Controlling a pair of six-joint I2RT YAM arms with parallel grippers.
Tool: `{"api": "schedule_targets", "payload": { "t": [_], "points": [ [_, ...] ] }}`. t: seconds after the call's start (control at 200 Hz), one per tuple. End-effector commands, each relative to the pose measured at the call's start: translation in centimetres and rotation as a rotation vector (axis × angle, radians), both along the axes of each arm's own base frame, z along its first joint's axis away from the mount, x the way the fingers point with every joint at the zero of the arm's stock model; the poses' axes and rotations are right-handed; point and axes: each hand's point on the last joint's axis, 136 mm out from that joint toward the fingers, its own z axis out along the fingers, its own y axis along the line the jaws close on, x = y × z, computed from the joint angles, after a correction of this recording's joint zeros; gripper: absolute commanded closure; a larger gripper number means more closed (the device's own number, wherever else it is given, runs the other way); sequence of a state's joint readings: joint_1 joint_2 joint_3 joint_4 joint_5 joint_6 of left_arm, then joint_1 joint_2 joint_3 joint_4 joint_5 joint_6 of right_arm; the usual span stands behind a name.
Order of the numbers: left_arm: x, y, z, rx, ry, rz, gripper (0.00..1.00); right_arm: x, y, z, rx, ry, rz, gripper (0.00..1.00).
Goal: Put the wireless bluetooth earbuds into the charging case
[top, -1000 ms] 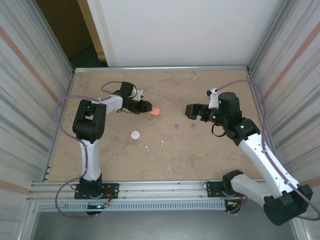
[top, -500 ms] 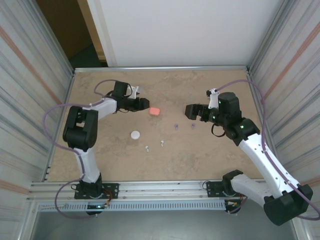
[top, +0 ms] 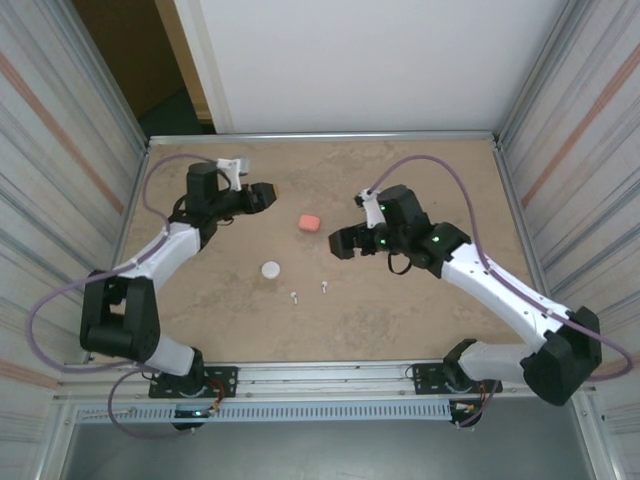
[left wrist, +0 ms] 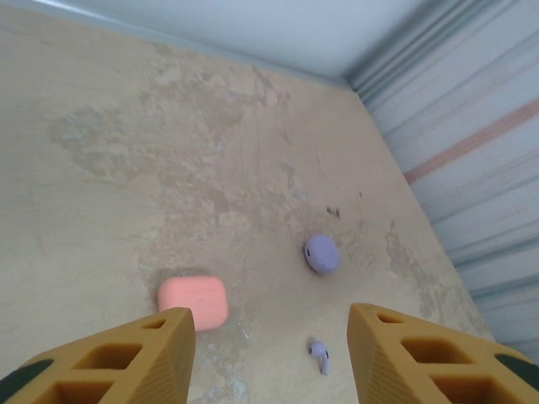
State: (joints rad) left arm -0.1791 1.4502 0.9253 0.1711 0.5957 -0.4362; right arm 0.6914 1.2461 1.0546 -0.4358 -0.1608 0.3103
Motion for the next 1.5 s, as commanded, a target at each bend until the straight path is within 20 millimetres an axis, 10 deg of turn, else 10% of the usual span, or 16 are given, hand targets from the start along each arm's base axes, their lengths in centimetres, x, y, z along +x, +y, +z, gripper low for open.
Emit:
{"api": "schedule_targets", "payload": {
  "t": [0.0,0.386,0.697,1.493],
  "points": [
    [-0.1,2.4,3.0,-0.065,-0.089,0.103,0.48,-0.2,2.0,0.1,-0.059,-0.062,0.093,0.01],
    [-2.9,7.3,5.8,-0.035,-0.199,0.333,0.39,-4.3,10.8,-6.4,-0.207,-0.277,0.587,0.01],
    [-4.3,9.1,6.8,0.008,-0.247,0.412,0.34,-1.7,16.1,-11.6,-0.237,-0.317,0.592,0.01],
    [-4.1,9.9,6.4,0.034,-0.247,0.436,0.32,2.4,18.7,-18.6,-0.315,-0.278,0.57,0.07]
  ]
}}
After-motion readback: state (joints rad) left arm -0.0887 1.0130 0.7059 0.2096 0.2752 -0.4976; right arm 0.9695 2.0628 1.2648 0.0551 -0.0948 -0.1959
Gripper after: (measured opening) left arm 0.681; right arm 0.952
